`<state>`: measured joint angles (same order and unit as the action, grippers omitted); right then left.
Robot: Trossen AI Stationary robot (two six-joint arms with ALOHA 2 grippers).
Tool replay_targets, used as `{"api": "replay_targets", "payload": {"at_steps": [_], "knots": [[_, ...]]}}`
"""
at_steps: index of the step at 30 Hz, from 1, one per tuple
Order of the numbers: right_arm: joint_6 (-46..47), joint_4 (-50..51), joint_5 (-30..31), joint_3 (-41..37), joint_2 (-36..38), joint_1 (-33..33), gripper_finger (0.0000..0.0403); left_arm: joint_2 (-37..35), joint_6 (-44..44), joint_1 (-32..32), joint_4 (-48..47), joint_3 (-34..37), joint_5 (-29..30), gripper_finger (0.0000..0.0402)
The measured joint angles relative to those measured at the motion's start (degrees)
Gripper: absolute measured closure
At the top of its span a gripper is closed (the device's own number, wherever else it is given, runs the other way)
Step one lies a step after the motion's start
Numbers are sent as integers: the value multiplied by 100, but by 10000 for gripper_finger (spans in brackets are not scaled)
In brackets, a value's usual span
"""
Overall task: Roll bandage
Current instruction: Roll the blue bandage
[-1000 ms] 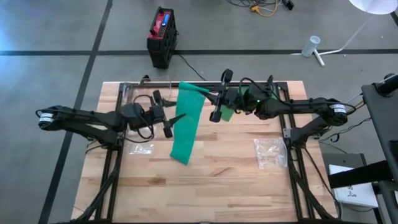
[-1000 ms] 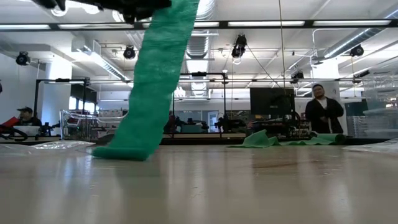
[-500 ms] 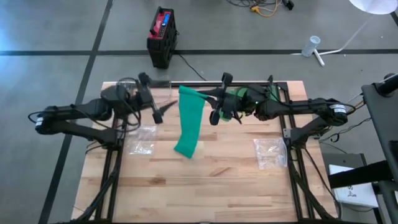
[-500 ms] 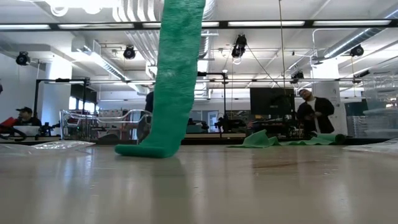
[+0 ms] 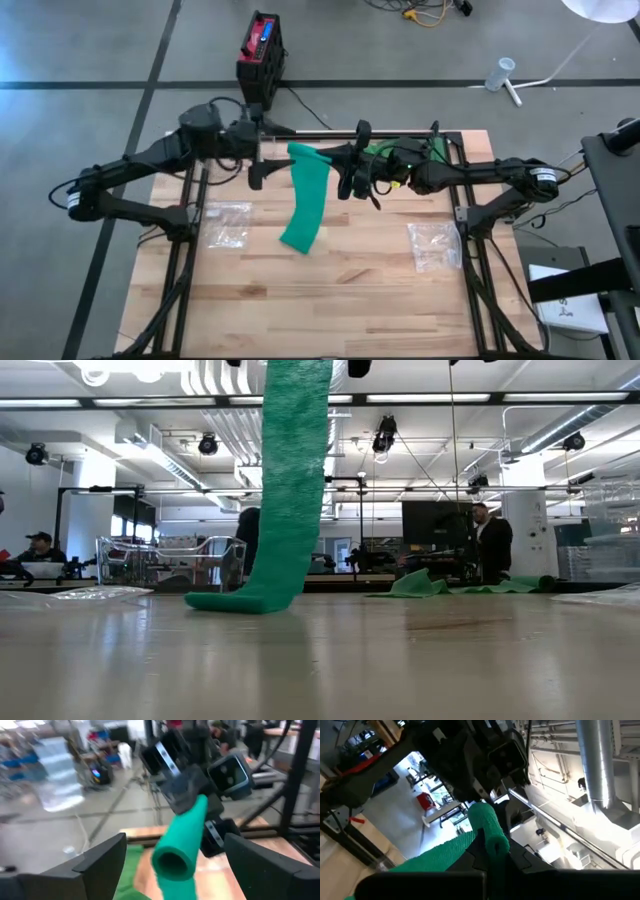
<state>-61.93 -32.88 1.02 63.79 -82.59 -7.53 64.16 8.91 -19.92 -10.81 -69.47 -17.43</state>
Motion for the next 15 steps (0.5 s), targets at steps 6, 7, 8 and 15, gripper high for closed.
{"api": "replay_targets", "payload": {"at_steps": [6,7,8,15], "knots": [[-9,4,-7,-7,0,2,394,428,-202,-17,-173,-317,-210,77],[-7,4,-11,-7,0,2,394,480,-268,-33,-193,-354,-233,82],[22,2,-9,-8,0,2,394,523,-317,-45,-250,-399,-284,89],[213,8,-2,-13,0,2,394,641,-394,-112,-395,-573,-614,208]]}}
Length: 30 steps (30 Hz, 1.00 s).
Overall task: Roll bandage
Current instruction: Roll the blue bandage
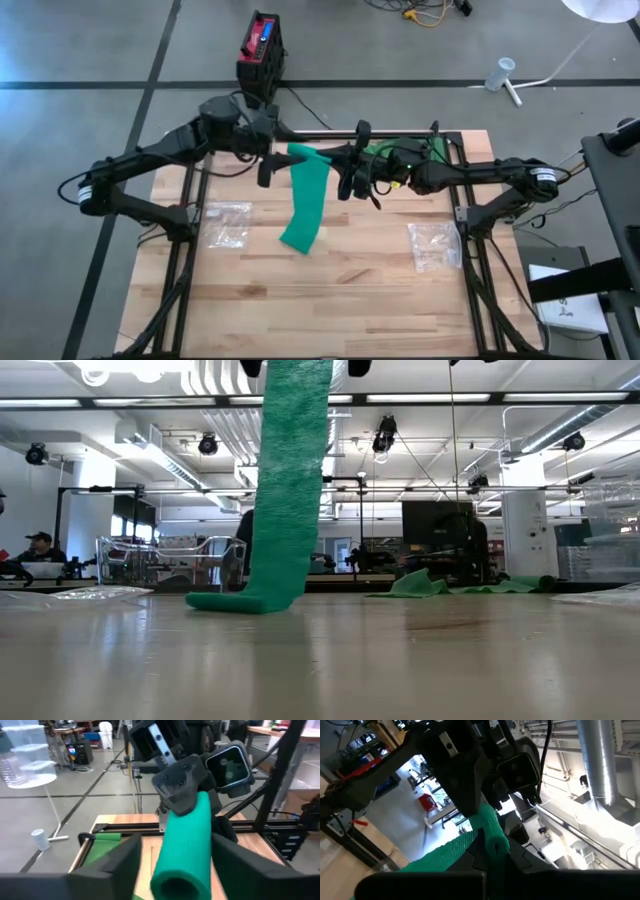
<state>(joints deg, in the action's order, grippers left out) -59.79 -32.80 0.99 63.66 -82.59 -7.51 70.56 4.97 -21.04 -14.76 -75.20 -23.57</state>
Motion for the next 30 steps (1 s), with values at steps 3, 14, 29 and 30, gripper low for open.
{"api": "replay_targets", "payload": {"at_steps": [3,14,29,30], "knots": [[175,56,-4,-6,0,0,394,-17,106,-2,-12,2,-19,285],[2040,165,11,-18,-1,13,302,-228,775,-61,-317,65,-116,386],[4314,272,24,-163,546,35,127,-656,1724,-57,-282,571,55,397],[4400,288,52,-204,520,35,124,-678,1796,-57,-261,641,53,397]]}}
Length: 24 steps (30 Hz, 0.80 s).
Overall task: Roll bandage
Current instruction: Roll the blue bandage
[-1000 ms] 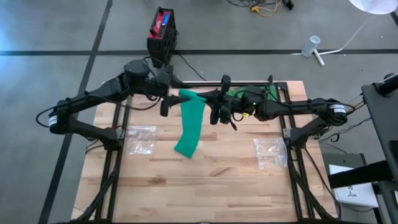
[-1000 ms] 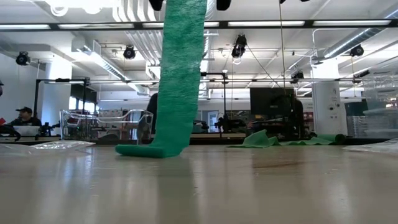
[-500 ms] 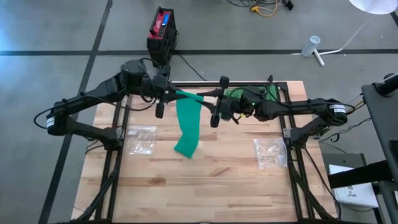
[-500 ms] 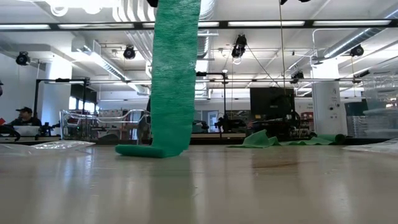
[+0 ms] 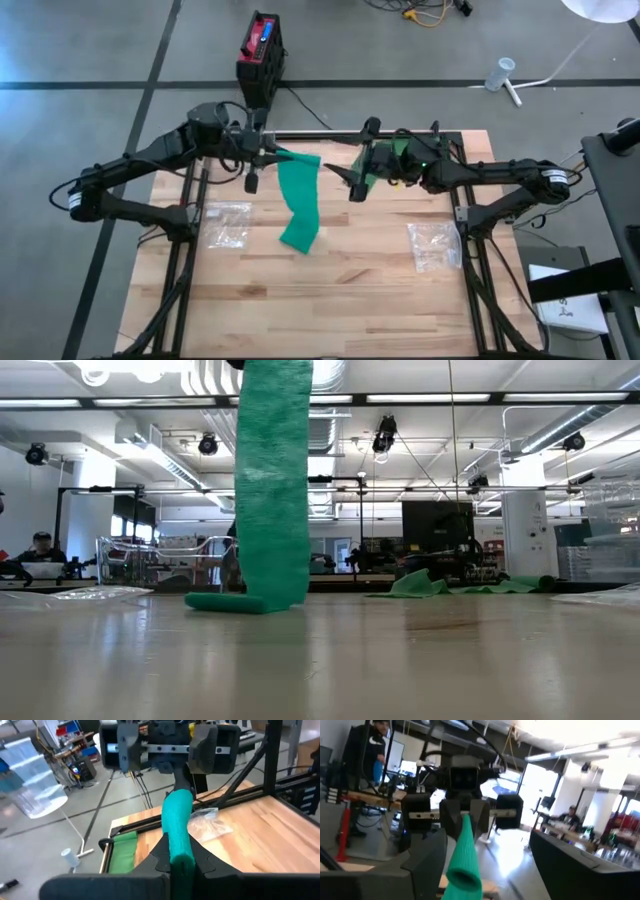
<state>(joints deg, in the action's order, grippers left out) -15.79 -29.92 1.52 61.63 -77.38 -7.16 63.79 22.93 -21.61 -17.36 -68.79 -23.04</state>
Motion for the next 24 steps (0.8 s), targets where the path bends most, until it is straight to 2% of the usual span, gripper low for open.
{"api": "replay_targets", "payload": {"at_steps": [5,13,24], "knots": [[288,-29,2,-52,-293,0,126,-26,99,0,466,363,17,397],[457,-87,26,-52,-366,-13,136,-55,360,-28,487,518,220,397],[512,-67,300,8,-482,-39,121,-124,504,-28,495,635,218,398]]}}
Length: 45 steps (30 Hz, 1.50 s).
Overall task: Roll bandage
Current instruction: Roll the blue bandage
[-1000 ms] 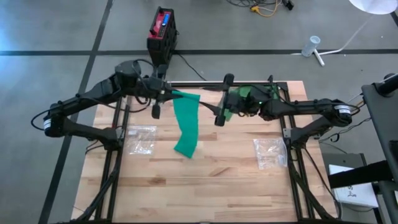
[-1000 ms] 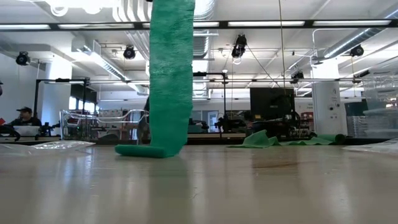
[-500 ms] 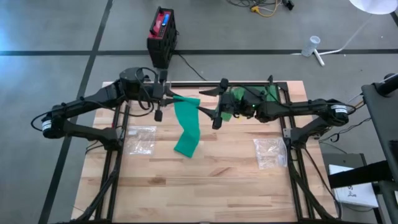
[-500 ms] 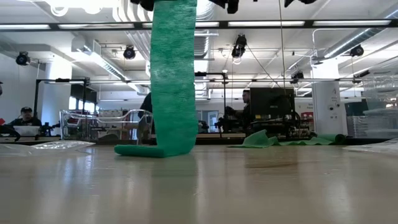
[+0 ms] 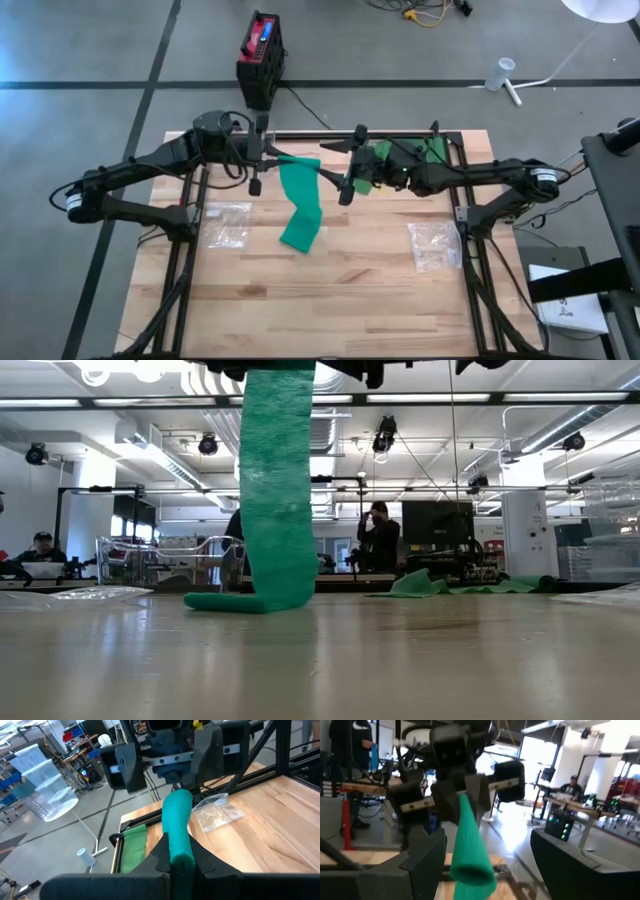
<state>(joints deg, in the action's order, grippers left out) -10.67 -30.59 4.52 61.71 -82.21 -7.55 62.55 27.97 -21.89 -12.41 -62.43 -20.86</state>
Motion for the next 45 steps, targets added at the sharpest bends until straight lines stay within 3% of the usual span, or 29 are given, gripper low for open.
{"api": "replay_targets", "payload": {"at_steps": [17,28,37,45], "knots": [[815,44,-191,14,-40,-111,132,-16,0,2,73,0,-4,398],[765,125,-360,14,-40,-111,133,30,-379,2,408,2,-122,397],[704,130,-560,16,-40,-111,184,311,-650,2,767,2,-263,396],[636,180,-538,18,-40,-111,276,371,-750,2,991,2,-417,395]]}}
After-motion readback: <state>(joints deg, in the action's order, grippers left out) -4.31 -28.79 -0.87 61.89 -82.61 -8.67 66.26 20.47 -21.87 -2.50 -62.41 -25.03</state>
